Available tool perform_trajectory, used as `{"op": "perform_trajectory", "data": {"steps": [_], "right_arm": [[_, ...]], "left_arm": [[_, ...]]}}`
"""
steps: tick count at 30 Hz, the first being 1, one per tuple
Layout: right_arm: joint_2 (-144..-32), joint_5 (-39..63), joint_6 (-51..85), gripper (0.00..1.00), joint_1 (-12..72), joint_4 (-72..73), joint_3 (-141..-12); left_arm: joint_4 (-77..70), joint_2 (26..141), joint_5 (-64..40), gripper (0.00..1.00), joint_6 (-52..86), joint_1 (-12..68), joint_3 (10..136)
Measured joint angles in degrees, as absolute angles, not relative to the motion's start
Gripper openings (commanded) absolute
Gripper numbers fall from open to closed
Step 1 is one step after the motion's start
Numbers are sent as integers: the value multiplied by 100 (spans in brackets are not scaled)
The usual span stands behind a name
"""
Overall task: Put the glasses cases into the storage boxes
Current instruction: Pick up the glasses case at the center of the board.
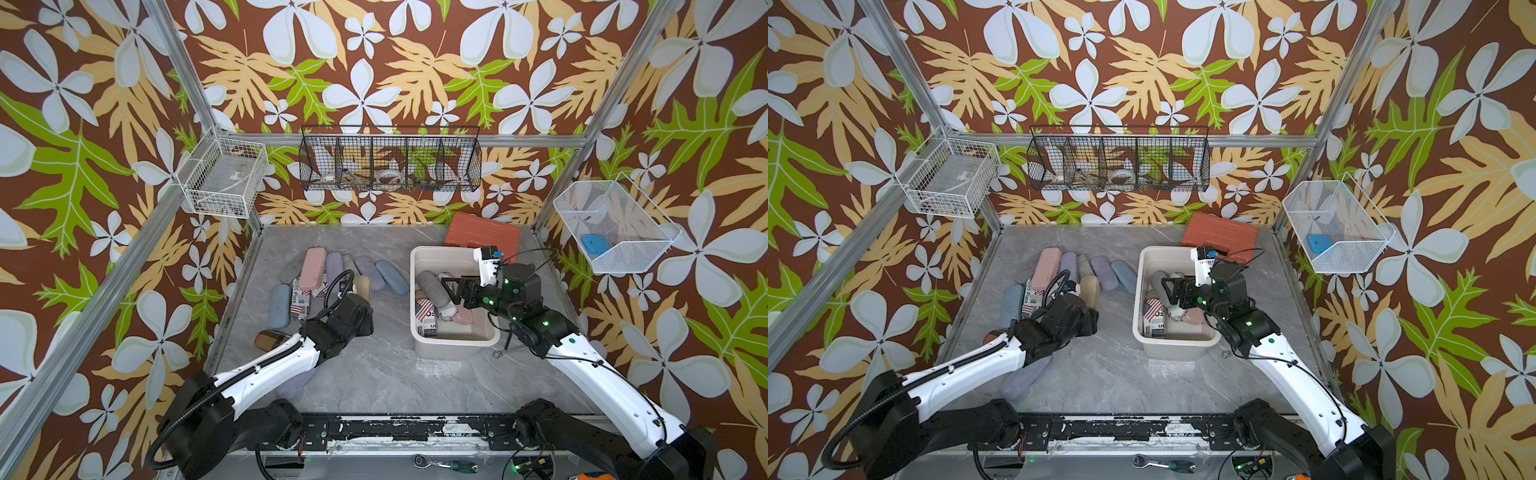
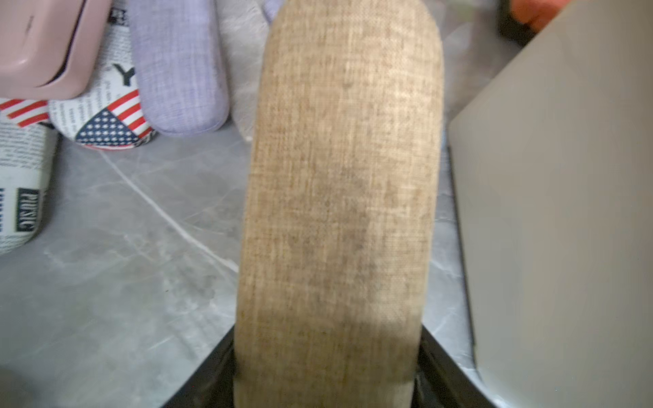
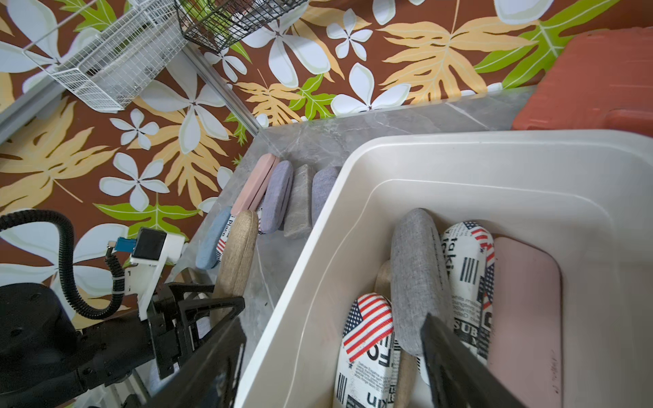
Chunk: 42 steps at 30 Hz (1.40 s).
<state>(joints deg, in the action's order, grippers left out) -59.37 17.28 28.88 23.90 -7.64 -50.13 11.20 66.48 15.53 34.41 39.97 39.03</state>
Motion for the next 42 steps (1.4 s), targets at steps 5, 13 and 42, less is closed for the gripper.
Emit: {"op": "perform_trajectory", "data": {"steps": [5, 13, 42], "right_arm": [[-6243, 1966, 3299, 76, 2641, -370, -5264], [-6971, 1957, 3824, 74, 3594, 576, -5636], [-8370, 1986, 4281, 24, 4171, 1105, -6316]], "left_arm": [[296, 6084, 1275, 46, 3199, 4344, 3708], [-548, 5850, 1264, 46, 2971, 4829, 3712], [-701, 5863, 1483, 100, 2930, 4899, 3730]]}}
